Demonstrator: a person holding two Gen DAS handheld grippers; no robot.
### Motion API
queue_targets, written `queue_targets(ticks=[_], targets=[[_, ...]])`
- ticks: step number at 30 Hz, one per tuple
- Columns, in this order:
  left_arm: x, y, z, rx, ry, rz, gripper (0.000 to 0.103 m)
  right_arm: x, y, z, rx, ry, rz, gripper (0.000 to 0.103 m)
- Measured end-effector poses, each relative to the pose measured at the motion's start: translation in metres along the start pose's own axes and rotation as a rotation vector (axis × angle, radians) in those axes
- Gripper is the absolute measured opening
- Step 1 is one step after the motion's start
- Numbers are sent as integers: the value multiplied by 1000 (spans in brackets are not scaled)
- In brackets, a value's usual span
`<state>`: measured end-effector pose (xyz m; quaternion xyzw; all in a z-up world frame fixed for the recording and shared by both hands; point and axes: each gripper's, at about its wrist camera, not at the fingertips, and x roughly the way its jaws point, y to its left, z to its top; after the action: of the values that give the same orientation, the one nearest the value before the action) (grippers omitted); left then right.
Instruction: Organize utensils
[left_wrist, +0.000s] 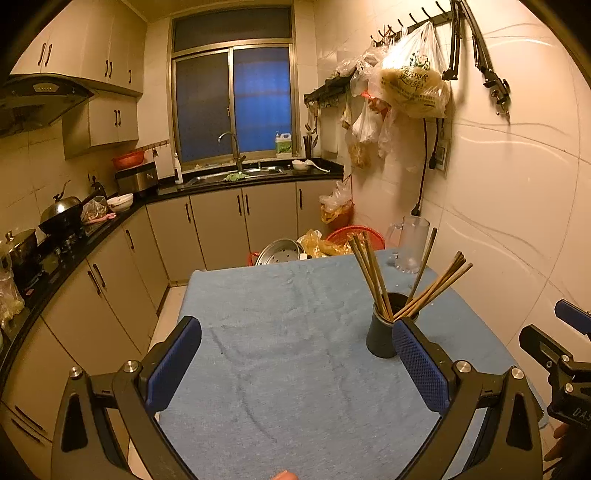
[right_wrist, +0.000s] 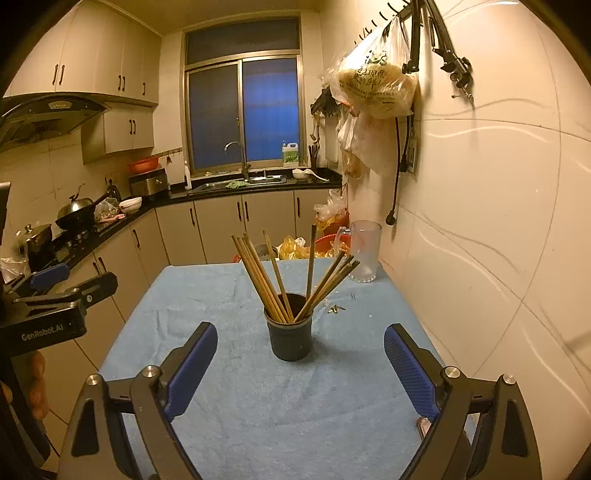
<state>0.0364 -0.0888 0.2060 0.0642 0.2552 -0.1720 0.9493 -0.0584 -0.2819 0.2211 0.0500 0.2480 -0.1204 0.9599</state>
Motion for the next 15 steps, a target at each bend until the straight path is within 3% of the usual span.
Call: queue_targets(ticks=[15], targets=[[-12,1,-3,-13,-37,-29,103,-1,2,0,6,1,-13,94]])
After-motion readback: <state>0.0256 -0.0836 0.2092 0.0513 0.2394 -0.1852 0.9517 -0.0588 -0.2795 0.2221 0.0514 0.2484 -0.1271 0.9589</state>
